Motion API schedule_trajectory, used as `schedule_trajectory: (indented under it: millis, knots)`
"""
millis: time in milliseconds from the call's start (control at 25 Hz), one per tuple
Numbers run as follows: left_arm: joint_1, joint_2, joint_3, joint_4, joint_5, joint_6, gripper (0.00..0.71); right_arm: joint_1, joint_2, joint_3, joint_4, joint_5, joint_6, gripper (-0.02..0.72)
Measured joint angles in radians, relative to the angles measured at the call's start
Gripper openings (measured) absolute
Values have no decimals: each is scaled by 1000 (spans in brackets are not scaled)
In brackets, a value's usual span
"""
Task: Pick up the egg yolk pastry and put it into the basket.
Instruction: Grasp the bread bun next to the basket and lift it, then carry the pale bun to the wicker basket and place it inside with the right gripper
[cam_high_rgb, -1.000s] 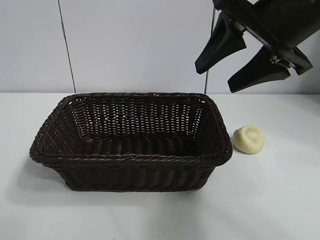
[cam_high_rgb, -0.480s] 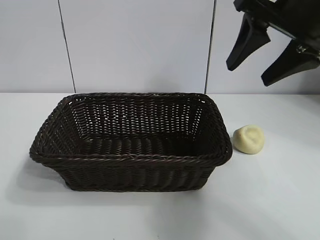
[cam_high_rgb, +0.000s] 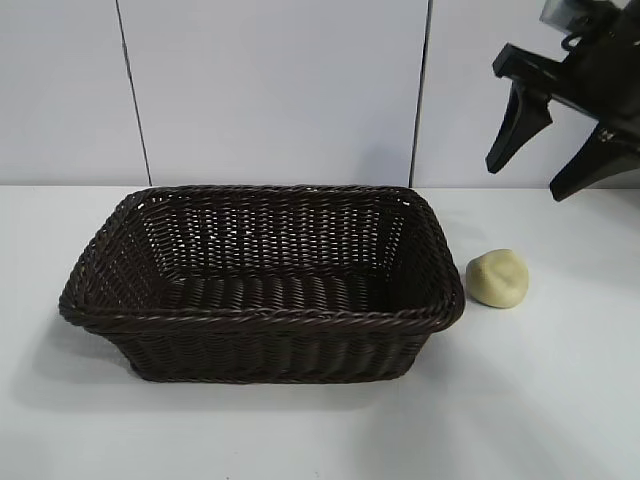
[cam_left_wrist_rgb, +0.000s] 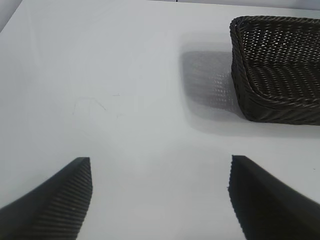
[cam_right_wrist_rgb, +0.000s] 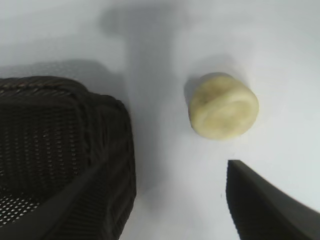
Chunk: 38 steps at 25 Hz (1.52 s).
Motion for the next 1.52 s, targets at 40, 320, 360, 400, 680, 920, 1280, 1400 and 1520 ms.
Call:
schedule_trajectory:
  millis: [40, 320, 360, 400, 680, 920, 1280, 1400, 1520]
  knots:
    - [0, 0, 0, 0, 1, 0, 553, 0, 22, 0, 0, -17, 1, 486]
    - [0, 0, 0, 0, 1, 0, 553, 0, 153, -2, 0, -72, 19, 486]
    - [0, 0, 0, 0, 1, 0, 553, 0, 171, -2, 0, -79, 20, 486]
    - [0, 0, 0, 0, 1, 0, 553, 0, 188, -2, 0, -88, 22, 486]
    - [0, 0, 0, 0, 1, 0, 553, 0, 246, -4, -16, -115, 40, 468]
    - [0, 0, 0, 0, 1, 0, 553, 0, 248, -4, -93, -116, 89, 128]
    - [0, 0, 0, 0, 1, 0, 553, 0, 170, -30, -118, -46, 96, 31]
    - [0, 0, 0, 0, 1, 0, 553, 0, 95, -59, -118, 27, 96, 29]
    - [0, 0, 0, 0, 1, 0, 553, 0, 12, -78, -118, 90, 96, 29]
